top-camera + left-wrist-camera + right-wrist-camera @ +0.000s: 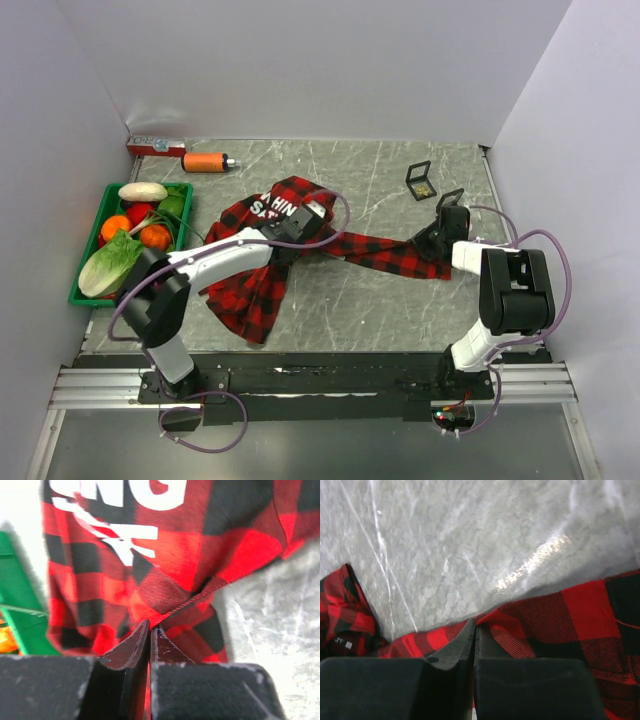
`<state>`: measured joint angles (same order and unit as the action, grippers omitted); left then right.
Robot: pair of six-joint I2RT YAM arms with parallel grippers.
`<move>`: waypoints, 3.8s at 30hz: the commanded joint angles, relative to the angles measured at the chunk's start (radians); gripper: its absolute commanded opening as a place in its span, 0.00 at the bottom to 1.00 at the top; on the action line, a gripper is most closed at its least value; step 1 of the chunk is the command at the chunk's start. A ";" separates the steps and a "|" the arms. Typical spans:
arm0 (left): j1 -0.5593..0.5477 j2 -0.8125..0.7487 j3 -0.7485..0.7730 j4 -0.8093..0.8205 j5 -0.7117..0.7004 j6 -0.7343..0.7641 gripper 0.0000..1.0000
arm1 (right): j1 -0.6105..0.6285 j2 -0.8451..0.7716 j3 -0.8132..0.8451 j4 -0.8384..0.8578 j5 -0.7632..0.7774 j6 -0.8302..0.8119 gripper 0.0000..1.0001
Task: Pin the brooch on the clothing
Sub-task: Adjust the crumpled clothing at the center of the board.
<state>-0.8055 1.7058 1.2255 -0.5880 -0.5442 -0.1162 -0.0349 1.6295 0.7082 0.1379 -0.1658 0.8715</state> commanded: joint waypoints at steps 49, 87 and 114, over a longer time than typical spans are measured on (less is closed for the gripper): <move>-0.083 -0.635 0.242 0.313 0.839 -0.009 0.01 | 0.140 -0.545 0.824 -0.287 0.279 -0.532 0.00; 0.246 -0.741 -0.406 0.266 0.568 0.049 0.96 | 0.626 -0.073 0.757 -0.193 -0.061 -0.510 0.99; 0.270 -0.650 -0.650 0.439 0.536 -0.599 0.96 | 0.377 -0.159 0.057 0.025 -0.147 -0.289 0.94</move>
<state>-0.5808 1.0595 0.6155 -0.2966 -0.0738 -0.6300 0.3569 1.4273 0.7807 0.0597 -0.2962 0.5251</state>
